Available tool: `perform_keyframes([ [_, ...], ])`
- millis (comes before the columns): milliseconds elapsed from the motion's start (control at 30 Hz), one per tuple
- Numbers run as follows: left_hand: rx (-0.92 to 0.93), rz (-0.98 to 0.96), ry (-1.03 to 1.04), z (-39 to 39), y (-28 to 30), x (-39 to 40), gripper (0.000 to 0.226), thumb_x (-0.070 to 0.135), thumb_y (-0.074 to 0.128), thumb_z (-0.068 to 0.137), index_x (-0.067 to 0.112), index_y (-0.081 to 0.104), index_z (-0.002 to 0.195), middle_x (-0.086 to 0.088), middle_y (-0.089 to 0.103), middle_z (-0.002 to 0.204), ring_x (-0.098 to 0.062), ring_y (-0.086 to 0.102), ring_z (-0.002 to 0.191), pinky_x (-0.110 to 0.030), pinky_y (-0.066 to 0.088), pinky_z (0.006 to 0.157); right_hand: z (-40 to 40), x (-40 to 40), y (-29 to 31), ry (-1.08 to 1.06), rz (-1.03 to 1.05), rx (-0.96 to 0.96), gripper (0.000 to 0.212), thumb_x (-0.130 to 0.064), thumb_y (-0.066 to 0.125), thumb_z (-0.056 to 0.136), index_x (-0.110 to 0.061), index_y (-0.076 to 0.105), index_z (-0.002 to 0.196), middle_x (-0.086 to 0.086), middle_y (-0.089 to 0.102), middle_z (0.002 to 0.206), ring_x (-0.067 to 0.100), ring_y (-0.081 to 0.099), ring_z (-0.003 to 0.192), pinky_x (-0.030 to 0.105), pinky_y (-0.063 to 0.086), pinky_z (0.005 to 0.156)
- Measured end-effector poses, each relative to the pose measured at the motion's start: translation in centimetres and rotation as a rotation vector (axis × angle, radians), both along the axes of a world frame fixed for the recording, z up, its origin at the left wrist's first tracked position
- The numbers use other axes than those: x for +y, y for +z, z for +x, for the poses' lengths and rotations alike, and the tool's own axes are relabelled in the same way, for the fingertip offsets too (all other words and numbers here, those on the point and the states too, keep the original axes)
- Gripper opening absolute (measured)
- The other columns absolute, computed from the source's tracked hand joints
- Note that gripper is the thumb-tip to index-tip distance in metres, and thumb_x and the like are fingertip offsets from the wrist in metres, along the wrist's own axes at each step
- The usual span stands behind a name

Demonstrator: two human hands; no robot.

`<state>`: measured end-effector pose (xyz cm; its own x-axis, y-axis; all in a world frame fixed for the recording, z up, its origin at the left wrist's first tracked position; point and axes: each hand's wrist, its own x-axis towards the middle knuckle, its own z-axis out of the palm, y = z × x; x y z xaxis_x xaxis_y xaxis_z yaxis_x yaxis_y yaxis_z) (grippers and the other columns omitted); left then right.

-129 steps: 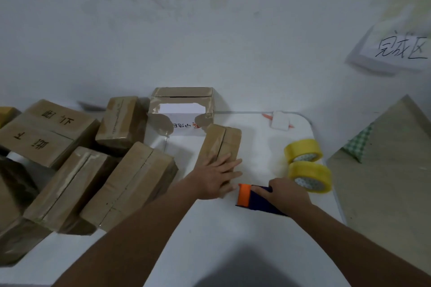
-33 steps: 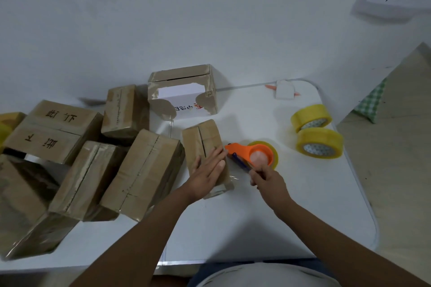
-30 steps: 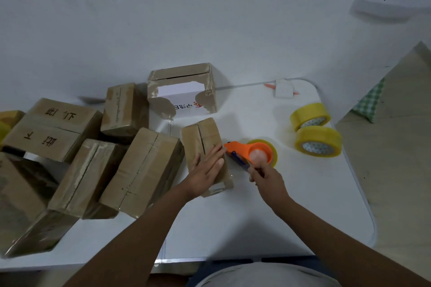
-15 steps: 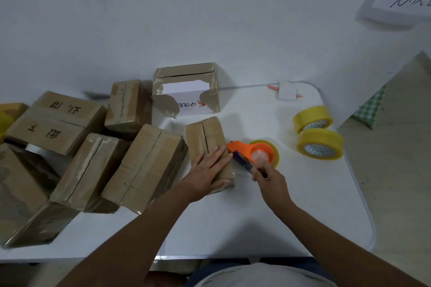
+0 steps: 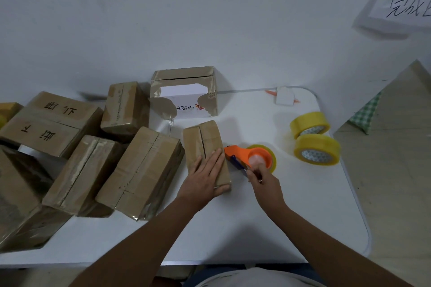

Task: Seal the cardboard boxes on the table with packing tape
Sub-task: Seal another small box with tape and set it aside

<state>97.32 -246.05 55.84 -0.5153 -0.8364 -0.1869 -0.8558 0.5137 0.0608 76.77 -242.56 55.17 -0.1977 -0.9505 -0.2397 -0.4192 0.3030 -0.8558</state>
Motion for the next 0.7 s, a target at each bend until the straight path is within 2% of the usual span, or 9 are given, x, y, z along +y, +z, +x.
perform_keyframes([
  [133,-0.011,0.015,-0.007,-0.8,0.2,0.0,0.086,0.065,0.029,0.097,0.014,-0.006,0.157,0.0,-0.01,0.166,-0.016,-0.01,0.152,-0.038,-0.014,0.119,-0.3,-0.4,-0.2,-0.001,0.001,0.027,0.015,-0.029,0.056,0.097,-0.022,0.053,0.084,-0.001,0.061,0.073,0.008,0.053,0.063,0.016,0.037,0.052],
  [267,-0.042,-0.04,0.0,-0.6,1.0,-0.9,0.09,0.077,0.037,0.088,0.021,0.02,0.157,-0.002,0.014,0.165,-0.029,0.002,0.153,-0.054,0.005,0.122,-0.5,-0.5,-0.2,-0.002,0.004,0.015,0.012,-0.026,0.056,0.097,-0.021,0.055,0.086,-0.001,0.06,0.072,0.007,0.05,0.061,0.014,0.037,0.052],
  [467,0.022,-0.035,0.057,0.4,-0.1,-0.3,0.091,0.082,0.028,0.085,0.026,0.022,0.157,-0.006,0.009,0.166,-0.03,0.002,0.153,-0.057,0.01,0.121,-0.2,-0.9,-0.5,0.054,-0.049,0.016,0.013,-0.021,0.055,0.098,-0.022,0.054,0.085,-0.004,0.061,0.076,0.006,0.054,0.067,0.012,0.039,0.054],
  [500,0.016,-0.037,0.051,0.5,-0.2,-0.3,0.09,0.082,0.027,0.086,0.026,0.022,0.157,-0.006,0.01,0.166,-0.031,0.004,0.153,-0.058,0.012,0.12,0.1,-1.1,-0.6,0.057,-0.066,0.016,0.014,-0.02,0.055,0.098,-0.022,0.053,0.084,-0.003,0.06,0.076,0.008,0.053,0.067,0.014,0.038,0.054],
  [633,-0.001,-0.052,0.033,0.5,-0.3,-0.5,0.088,0.08,0.025,0.088,0.024,0.024,0.156,-0.009,0.014,0.165,-0.033,0.009,0.152,-0.06,0.016,0.119,1.2,-2.1,-0.9,0.084,-0.114,0.027,0.015,-0.014,0.053,0.098,-0.014,0.052,0.082,0.0,0.053,0.077,0.016,0.05,0.072,0.037,0.043,0.062],
  [700,-0.007,-0.056,0.027,0.5,-0.4,-0.4,0.087,0.078,0.024,0.089,0.024,0.022,0.157,-0.009,0.012,0.165,-0.034,0.007,0.152,-0.06,0.014,0.119,1.8,-2.6,-1.3,0.112,-0.134,0.028,0.015,-0.011,0.052,0.097,-0.01,0.052,0.083,0.001,0.052,0.077,0.018,0.049,0.073,0.042,0.043,0.065],
])
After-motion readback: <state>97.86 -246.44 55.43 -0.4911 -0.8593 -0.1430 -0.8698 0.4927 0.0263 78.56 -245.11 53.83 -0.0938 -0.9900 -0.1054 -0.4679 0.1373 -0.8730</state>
